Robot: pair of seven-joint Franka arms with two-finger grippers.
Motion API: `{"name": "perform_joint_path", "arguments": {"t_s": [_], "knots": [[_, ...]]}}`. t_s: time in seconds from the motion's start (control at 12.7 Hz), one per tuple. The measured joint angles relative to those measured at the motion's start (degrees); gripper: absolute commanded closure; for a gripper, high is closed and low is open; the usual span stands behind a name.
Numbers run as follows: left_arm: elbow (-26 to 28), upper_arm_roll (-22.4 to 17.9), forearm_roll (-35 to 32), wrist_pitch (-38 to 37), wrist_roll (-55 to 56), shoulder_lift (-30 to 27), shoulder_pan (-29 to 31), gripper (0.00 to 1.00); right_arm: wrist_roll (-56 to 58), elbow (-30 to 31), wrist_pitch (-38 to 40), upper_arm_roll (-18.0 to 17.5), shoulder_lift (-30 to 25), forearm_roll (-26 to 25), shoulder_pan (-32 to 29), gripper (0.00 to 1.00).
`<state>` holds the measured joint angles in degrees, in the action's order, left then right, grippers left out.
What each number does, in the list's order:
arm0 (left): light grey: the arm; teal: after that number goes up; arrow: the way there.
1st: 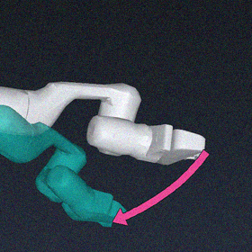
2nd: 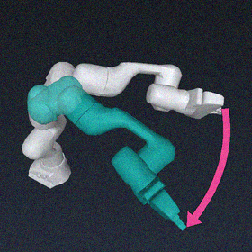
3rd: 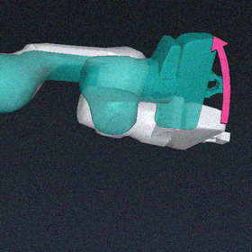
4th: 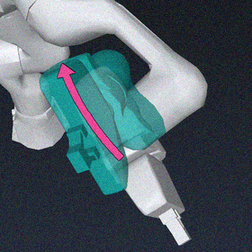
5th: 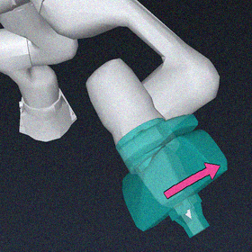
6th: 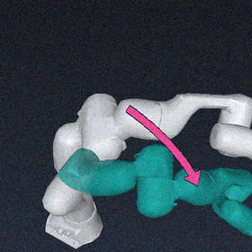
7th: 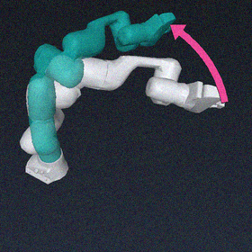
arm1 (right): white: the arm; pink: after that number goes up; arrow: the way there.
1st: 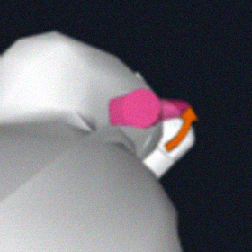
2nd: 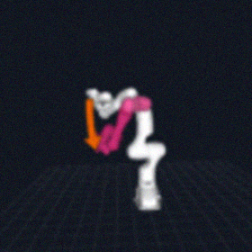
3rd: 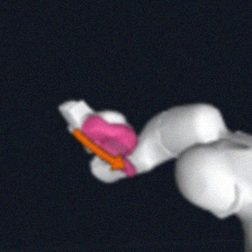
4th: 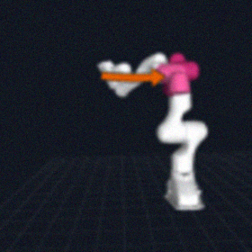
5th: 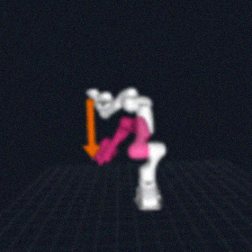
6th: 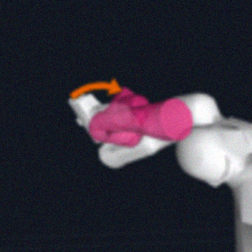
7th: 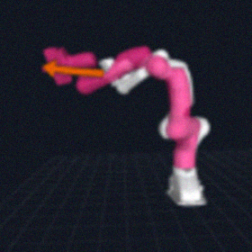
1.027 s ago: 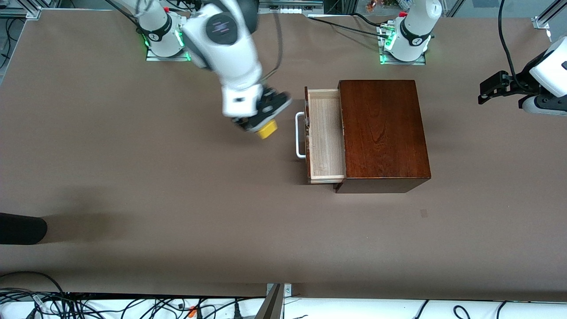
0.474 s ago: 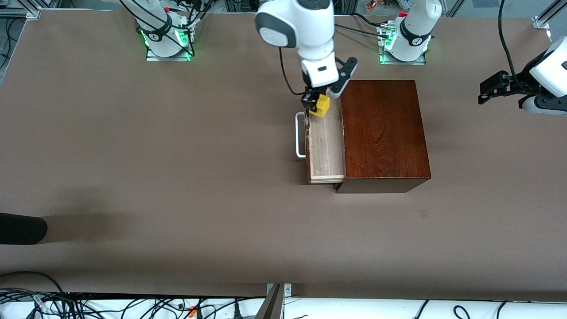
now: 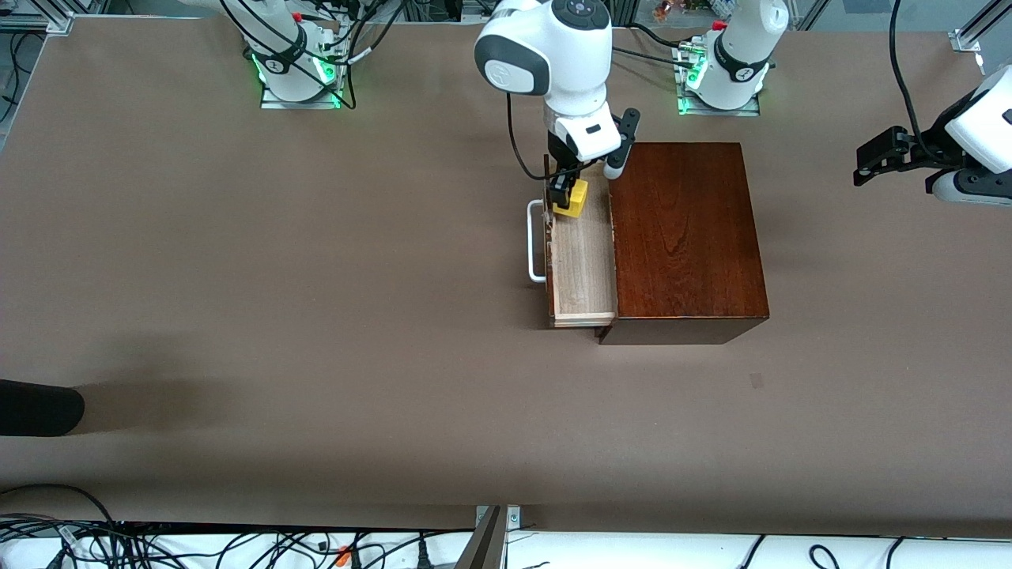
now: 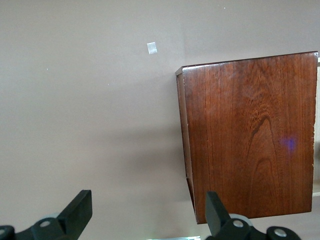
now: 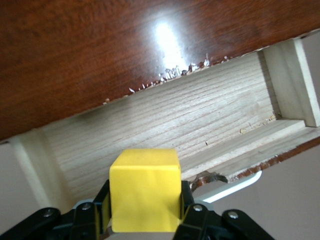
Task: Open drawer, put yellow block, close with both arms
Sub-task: 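Lower the cube into the drawer and open the right gripper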
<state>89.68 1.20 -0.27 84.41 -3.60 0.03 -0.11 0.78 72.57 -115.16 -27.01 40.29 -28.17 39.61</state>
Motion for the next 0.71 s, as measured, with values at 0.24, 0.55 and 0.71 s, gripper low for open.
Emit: {"name": "perform_joint_path", "arguments": {"t_s": [0.24, 0.55, 0.71], "knots": [[0.00, 0.00, 0.00, 0.00, 0.00, 0.00, 0.00, 0.00, 2.29, -0.06, -2.55, 0.14, 2.12, -2.57, 0.75, 0.68], [0.00, 0.00, 0.00, 0.00, 0.00, 0.00, 0.00, 0.00, 7.53, -0.28, -5.41, 2.00, 3.89, -3.32, 1.16, 0.68], [0.00, 0.00, 0.00, 0.00, 0.00, 0.00, 0.00, 0.00, 10.16, -0.49, -5.76, 2.82, 3.97, -3.32, 1.16, 0.68]]}}
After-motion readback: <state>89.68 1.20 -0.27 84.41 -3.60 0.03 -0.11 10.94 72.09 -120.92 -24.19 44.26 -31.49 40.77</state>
